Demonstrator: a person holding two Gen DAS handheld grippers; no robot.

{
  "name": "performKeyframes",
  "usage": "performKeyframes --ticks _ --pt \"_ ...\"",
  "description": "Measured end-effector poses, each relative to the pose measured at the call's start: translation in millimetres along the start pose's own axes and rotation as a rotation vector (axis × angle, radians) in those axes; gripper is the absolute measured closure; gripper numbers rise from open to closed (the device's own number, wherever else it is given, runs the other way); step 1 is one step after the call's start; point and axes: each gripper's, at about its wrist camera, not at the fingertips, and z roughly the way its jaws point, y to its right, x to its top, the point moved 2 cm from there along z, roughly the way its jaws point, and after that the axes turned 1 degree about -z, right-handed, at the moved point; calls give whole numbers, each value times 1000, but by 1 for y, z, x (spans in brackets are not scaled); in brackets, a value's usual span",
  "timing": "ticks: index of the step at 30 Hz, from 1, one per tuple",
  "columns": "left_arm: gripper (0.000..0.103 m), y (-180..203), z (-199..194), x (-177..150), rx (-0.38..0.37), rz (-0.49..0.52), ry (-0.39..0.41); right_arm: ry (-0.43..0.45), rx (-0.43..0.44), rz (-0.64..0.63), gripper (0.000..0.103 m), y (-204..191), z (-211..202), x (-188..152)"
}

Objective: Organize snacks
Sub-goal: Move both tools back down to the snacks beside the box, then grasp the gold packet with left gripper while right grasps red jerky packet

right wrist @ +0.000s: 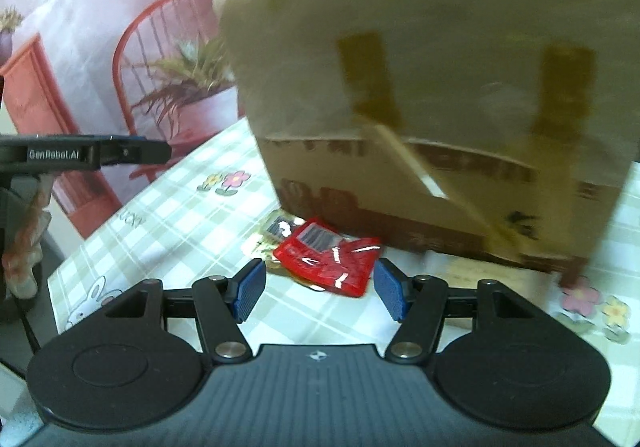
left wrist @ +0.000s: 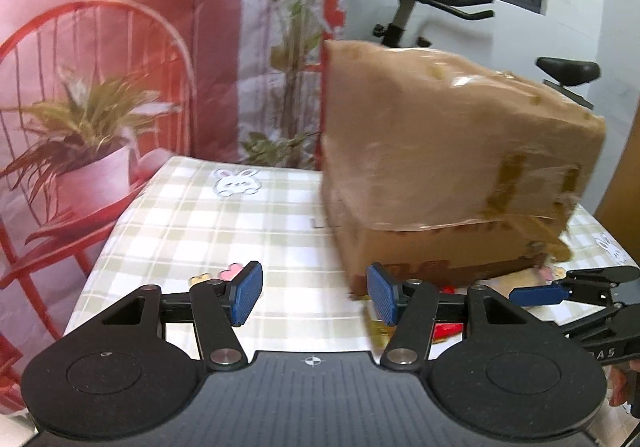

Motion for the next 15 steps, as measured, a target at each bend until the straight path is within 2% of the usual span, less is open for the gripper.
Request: performKeyframes --ticks 3,6,11,15 --pt "43 -11 11 -2 -3 -38 -6 -23 -3 -26 40 -6 22 7" --pt "43 -13 22 -6 -22 -61 -13 -34 -49 -15 40 -5 41 15" --pt "48 -11 38 -14 -58 -50 -29 -70 -135 12 40 -1 66 16" --pt "49 -9 47 -20 -77 -58 -41 -92 -155 46 39 3 78 10"
